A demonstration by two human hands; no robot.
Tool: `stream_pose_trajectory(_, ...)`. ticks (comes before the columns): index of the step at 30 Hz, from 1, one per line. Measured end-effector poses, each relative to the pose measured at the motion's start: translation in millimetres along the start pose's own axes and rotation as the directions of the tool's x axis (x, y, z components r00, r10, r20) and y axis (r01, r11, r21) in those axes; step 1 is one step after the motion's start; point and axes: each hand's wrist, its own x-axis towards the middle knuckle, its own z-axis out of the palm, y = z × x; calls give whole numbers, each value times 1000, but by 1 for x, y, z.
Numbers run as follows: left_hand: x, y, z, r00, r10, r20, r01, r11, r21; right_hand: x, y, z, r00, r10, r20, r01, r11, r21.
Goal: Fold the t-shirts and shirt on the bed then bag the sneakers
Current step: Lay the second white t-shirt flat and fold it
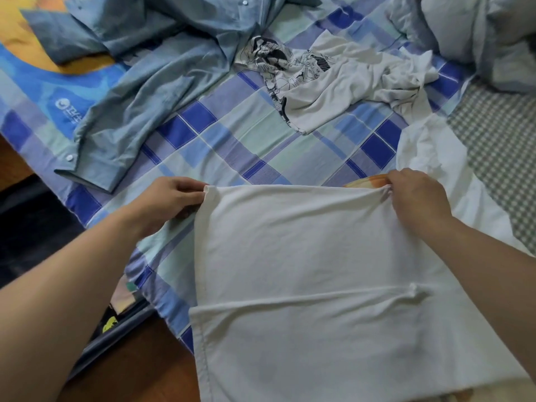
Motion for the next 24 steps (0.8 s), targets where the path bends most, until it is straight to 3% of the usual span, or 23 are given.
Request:
stream_pose_trajectory(3, -2, -3, 1, 998, 37, -47, -36, 999, 14, -3, 3, 1, 999, -45, 0, 45, 998, -39)
stream_pose_trajectory(5, 0, -7, 0, 975, 119, -188, -105, 991, 82, -4, 4, -1, 999, -46, 9, 47, 997, -56)
stream_pose_trajectory(8, 0, -11, 3, 948, 111, -298, -142, 986, -85, -5, 2, -5, 1000, 6, 17, -5, 998, -55)
stream_pose_trajectory(12, 5, -19, 5, 955, 28, -295, -93, 974, -209, -2, -7, -3, 997, 77, 5, -76, 996, -50)
stream_pose_trajectory(18, 6, -22, 9, 939, 140, -314, -158, 987, -30, 2, -15, 6, 979, 200, -52, -201, 979, -23)
stream_pose_trajectory(22, 5, -23, 13, 951, 168, -258, -160, 986, 52, 3, -44, 1, 936, 347, -55, -329, 921, 209)
stream_pose_trajectory(24, 6, -20, 10, 963, 119, -243, -124, 992, -5, -4, -83, -6, 959, 253, -126, -202, 925, 321)
